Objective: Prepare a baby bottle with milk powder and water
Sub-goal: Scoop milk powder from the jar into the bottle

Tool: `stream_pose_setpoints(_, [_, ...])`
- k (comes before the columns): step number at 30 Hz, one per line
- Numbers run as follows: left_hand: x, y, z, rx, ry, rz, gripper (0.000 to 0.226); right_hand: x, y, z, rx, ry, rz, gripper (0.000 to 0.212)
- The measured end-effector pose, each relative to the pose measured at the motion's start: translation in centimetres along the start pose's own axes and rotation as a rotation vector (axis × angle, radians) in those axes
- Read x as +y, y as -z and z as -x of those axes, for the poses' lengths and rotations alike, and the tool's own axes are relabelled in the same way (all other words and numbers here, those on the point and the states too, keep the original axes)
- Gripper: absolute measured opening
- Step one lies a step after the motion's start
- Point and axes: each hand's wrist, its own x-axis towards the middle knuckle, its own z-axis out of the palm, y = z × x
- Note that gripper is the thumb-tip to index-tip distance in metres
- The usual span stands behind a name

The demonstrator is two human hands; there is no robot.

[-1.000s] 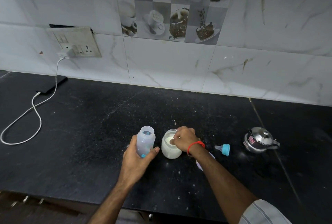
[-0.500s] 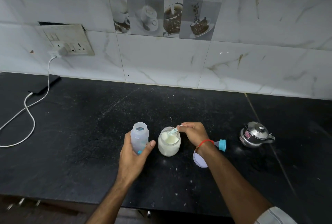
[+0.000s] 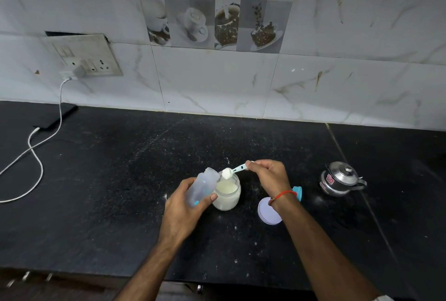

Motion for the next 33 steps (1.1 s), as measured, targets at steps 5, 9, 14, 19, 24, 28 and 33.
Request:
stream_pose_setpoints(5, [1.2,-0.3,-0.5,-0.005,-0.007,0.005,0.058,-2.7,0.2,0.5,0.046,0.194,-0.05,0.013])
stream_pose_setpoints(9, [2.3,-0.6,-1.0,0.004,-0.005,0.044,0.056,-4.1,-0.1,0.7,0.029,0.311,0.038,0.015])
stream_pose_setpoints(14, [3.1,-0.7,-1.3,0.027,-0.01,0.086,0.049,-4.6,-0.2,1.1,0.07,0.391,0.148,0.014])
stream_pose_setpoints(19, [3.3,-0.8,-1.6,0.017,-0.025,0.118,0.048,-4.7,0.1,1.6,0.077,0.556,0.276,0.013])
stream_pose_setpoints(24, [3.6,-0.8,-2.0,-0.023,-0.03,0.175,0.047,-5.1,0.7,2.0,0.085,0.699,0.408,0.01])
stream_pose_setpoints(28, [3.4,-0.7,-2.7,-0.092,-0.034,0.258,0.05,-5.1,1.0,1.7,0.067,0.809,0.454,0.012])
stream_pose_setpoints(33, [3.3,-0.2,-3.8,-0.15,-0.046,0.322,0.049,-4.9,1.0,2.0,0.055,0.938,0.532,0.013])
